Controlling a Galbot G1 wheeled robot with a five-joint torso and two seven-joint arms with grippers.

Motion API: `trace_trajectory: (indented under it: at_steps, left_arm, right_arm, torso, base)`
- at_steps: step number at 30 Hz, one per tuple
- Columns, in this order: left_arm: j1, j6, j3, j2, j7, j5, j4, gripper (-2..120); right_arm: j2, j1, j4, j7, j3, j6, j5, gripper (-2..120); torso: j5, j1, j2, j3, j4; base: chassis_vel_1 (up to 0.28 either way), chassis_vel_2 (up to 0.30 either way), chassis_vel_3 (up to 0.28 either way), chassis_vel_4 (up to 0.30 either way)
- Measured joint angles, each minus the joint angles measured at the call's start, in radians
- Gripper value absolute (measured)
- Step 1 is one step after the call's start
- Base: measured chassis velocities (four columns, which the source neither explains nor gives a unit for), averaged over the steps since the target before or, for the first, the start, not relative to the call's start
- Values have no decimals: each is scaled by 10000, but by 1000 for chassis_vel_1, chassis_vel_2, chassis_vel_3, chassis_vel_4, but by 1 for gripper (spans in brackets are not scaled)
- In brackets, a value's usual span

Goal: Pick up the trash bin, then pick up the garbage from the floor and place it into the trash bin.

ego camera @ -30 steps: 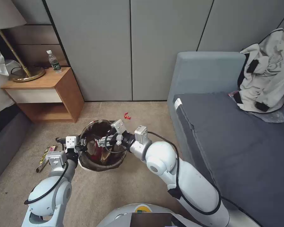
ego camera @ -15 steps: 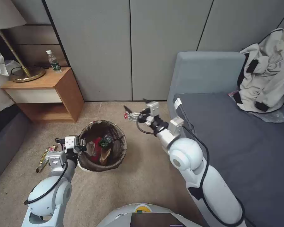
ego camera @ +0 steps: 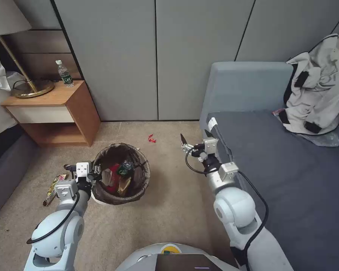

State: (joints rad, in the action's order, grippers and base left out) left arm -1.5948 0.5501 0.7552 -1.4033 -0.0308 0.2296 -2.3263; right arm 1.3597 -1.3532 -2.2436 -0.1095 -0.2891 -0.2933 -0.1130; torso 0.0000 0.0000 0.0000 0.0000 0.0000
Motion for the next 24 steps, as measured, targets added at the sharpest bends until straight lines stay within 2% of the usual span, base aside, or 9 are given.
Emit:
trace_trajectory:
  at_steps: [7,24]
  left_arm:
    - [-29,3,49,-4,-1,6,-14,7]
    - [-92,-4,12,-15,-42,-19,-63,7]
  right_arm:
    - [365,-830,-13,52,-474,519,736,100]
    - [446,-1224,2,4,-783,769,732,100]
  torso:
    - [0,0,0,0,0]
    - [0,0,0,0,0]
  base:
    - [0,0,0,0]
    - [0,0,0,0]
